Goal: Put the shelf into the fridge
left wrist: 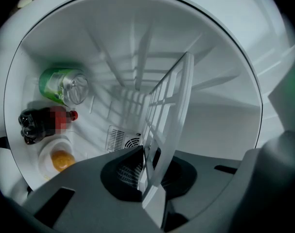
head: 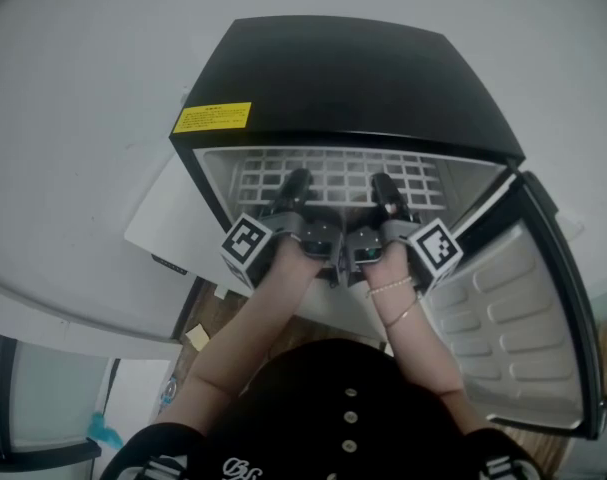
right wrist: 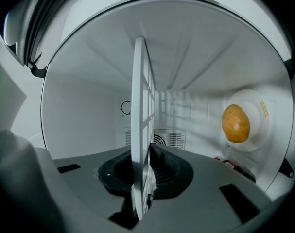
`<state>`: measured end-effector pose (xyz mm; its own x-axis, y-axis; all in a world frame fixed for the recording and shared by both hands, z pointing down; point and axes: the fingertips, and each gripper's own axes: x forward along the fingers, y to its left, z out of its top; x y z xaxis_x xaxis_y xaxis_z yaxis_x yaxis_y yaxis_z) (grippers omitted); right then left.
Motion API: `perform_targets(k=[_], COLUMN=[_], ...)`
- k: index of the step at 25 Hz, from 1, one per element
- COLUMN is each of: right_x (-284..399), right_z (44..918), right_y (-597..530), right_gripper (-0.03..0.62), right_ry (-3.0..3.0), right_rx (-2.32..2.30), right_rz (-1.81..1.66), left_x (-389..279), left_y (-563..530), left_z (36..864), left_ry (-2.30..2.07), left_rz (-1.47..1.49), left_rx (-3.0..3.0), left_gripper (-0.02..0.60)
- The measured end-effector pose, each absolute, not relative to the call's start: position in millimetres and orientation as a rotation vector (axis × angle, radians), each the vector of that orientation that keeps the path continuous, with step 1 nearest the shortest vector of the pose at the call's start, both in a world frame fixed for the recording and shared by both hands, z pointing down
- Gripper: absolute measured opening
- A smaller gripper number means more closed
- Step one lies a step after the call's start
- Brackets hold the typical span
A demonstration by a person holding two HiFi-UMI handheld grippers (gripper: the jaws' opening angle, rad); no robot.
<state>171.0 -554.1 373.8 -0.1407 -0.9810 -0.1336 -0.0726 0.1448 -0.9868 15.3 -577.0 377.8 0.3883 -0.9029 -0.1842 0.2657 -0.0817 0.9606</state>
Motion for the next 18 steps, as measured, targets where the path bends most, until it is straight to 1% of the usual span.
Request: perform_targets(k=[7, 14, 15, 18], right_x=[174, 170, 169, 169], right_z=[373, 374, 376, 382], right_y=[-555, -551, -549, -544], right_gripper=[0.037, 0.041, 0.046, 0.102], right_ry=[1.446, 1.425, 1.421, 1.415], right_rx=[-1.129, -1.091, -1.073, -1.046], right_rz=[-1.124, -1.168, -1.174, -1.193], left_x=[19, 19, 19, 19], left_y=[-575, -572, -571, -565], left_z=[370, 370, 370, 372], left_ry=[-0.578, -0.554, -0.560, -0.578], left_rz=[-1.134, -1.152, -1.148, -1.140], left_rx=[1.272, 1.269, 1.273, 1.278], left_gripper=[0.043, 0.049, 0.050, 0.060])
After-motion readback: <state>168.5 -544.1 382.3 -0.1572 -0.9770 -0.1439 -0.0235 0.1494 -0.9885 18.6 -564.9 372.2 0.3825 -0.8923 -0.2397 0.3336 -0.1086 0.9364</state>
